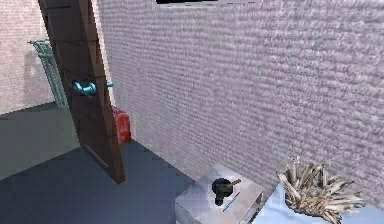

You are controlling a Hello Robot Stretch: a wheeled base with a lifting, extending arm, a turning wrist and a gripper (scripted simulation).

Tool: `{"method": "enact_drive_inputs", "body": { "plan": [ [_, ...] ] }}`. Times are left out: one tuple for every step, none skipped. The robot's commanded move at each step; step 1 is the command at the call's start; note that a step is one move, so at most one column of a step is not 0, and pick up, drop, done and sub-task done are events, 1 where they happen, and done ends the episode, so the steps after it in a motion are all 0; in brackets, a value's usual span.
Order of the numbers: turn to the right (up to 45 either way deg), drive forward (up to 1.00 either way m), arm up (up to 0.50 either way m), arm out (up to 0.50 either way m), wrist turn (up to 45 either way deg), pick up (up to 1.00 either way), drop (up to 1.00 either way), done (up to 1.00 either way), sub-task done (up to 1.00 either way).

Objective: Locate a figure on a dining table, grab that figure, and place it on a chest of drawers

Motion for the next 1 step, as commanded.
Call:
{"method": "enact_drive_inputs", "body": {
  "plan": [
    [0.0, 0.0, 0.0, 0.0, -3.0, 0.0, 0.0, 0.0, 0.0]
  ]
}}
